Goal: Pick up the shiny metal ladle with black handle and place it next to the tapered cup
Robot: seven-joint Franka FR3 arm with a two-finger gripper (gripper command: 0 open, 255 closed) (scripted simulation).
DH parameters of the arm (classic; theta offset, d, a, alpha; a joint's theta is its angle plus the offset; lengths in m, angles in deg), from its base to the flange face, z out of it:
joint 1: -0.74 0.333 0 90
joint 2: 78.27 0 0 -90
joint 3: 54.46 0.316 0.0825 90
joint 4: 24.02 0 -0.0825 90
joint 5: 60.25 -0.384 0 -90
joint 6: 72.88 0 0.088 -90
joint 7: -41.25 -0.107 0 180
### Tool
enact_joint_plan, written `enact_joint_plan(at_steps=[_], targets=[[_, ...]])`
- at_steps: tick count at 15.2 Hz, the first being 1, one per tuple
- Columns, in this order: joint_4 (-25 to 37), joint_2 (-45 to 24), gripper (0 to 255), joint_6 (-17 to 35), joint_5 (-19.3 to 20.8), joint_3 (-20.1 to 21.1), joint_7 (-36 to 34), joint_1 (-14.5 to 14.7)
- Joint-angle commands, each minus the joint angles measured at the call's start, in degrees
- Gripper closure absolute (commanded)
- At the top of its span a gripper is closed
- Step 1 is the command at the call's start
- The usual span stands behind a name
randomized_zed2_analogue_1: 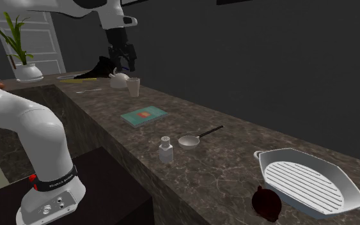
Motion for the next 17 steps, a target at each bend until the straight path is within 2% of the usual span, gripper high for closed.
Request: enact_joint_plan(at_steps=[1, 10, 17], targets=[[0.0, 0.0, 0, 0.0, 0.0, 0.0, 0.0, 0.0], [-2.53, -9.58, 0, 13.05, 1.56, -9.58, 7.06, -2.66], [-0.51, -20.63, 0, 22.26, -0.13, -16.82, 13.52, -3.79]])
